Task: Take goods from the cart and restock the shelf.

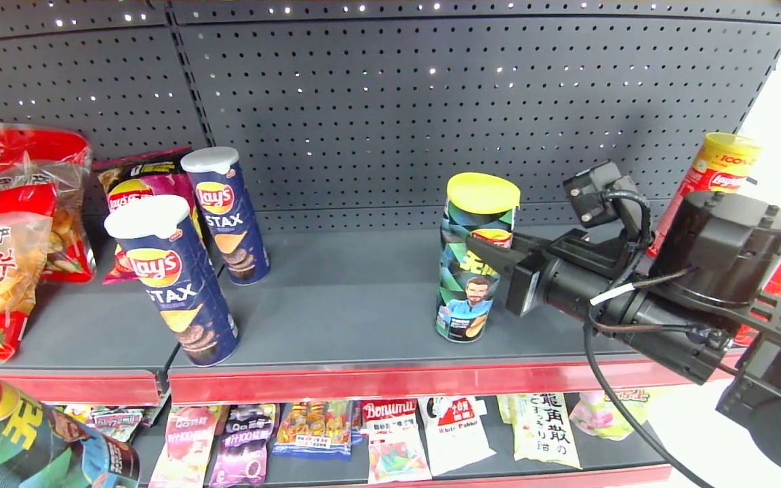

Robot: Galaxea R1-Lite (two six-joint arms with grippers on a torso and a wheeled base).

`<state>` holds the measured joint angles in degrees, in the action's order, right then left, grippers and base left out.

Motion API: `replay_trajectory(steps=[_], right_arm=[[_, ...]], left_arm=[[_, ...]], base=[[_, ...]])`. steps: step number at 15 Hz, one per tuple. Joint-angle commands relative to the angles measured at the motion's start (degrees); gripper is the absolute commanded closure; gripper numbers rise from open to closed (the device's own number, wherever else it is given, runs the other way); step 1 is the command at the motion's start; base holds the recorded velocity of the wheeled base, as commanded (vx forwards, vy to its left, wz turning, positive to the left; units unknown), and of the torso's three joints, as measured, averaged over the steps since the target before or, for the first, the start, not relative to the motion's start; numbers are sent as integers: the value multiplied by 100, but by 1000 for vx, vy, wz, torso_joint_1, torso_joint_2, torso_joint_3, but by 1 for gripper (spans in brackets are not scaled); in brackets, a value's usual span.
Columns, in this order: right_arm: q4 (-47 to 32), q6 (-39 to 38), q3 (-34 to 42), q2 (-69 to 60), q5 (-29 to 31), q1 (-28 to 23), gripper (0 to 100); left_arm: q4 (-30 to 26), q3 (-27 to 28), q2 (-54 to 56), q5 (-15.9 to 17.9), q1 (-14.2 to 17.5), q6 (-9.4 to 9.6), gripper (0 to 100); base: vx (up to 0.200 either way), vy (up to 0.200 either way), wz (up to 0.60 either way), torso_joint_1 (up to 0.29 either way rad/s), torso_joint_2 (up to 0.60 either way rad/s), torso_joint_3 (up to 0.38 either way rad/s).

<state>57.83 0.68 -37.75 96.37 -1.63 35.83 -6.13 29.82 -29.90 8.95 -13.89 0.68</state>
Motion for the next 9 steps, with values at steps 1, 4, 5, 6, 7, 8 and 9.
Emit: replay_trajectory(steps=[1,4,5,6,7,8,9], right_arm=[[0,2,49,5,-4,12,100],[0,-7,49,75,-12,12,100],[0,-16,31,102,-12,21,100],[0,-16,14,110,-12,21,100],[0,-33,-4,154,-12,91,100],[0,-24,-13,172,-21,100,100],[0,-24,-13,172,-12,100,100]], left_arm=[[7,6,-68,2,0,2,100],[7,6,-68,10,0,2,100],[7,6,-68,10,0,2,100],[7,6,-68,10,0,2,100],[7,15,-68,10,0,2,100],[7,15,-59,10,0,2,100],[7,15,-59,10,0,2,100]], base=[[0,0,0,0,0,0],[0,0,0,0,0,0],[0,0,0,0,0,0],[0,0,0,0,0,0],[0,0,0,0,0,0],[0,0,0,0,0,0],[0,0,0,0,0,0]])
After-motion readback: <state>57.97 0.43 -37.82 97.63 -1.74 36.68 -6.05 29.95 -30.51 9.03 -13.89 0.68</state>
